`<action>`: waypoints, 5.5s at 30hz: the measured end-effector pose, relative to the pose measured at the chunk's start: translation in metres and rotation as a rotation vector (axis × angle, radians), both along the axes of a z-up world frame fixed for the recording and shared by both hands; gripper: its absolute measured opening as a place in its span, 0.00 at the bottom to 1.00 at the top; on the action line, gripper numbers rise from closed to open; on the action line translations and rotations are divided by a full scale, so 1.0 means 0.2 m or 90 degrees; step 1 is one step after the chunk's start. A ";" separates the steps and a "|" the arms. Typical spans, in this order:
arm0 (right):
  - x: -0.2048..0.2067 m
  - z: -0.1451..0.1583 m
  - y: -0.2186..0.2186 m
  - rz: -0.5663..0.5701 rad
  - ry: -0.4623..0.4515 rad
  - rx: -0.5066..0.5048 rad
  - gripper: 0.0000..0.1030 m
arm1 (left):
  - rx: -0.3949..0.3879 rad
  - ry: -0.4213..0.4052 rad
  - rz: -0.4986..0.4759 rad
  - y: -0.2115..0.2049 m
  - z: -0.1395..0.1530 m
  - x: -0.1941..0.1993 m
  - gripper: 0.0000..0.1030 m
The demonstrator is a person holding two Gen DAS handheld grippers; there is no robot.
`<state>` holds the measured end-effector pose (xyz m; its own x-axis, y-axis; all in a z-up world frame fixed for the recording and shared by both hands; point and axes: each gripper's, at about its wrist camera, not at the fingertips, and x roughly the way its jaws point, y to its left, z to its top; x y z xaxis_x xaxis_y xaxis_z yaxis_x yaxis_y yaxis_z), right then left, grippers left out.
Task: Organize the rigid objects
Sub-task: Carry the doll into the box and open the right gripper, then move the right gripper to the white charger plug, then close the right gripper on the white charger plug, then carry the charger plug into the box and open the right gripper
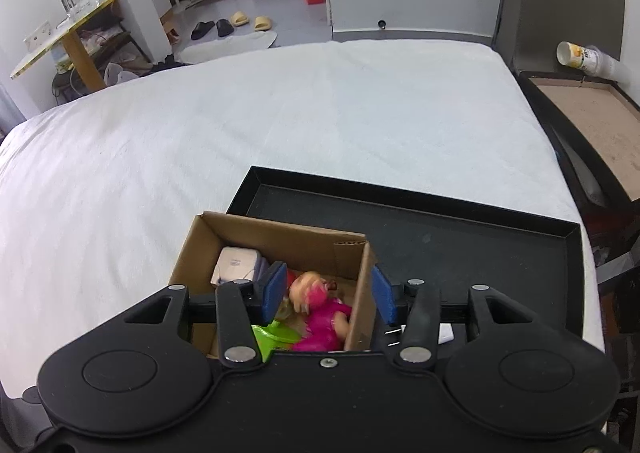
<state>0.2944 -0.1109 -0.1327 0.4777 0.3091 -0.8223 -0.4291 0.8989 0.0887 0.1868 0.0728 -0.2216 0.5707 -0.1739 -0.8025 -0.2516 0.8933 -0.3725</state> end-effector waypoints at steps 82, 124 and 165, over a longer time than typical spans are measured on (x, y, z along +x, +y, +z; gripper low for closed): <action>0.06 -0.63 -0.48 0.079 0.014 0.033 0.58 | 0.092 0.113 0.033 -0.13 -0.06 0.17 0.17; -0.03 -0.16 -0.52 -0.029 -0.007 0.070 0.46 | 0.071 0.064 0.017 -0.08 -0.02 0.08 0.17; -0.18 -0.15 0.12 0.057 0.014 0.044 0.46 | 0.015 0.030 -0.003 -0.01 -0.04 0.03 0.20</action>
<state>0.2592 -0.0877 -0.1623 0.4278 0.4053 -0.8079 -0.5040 0.8489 0.1591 0.1924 0.0710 -0.2294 0.5313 -0.1569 -0.8325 -0.2638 0.9032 -0.3386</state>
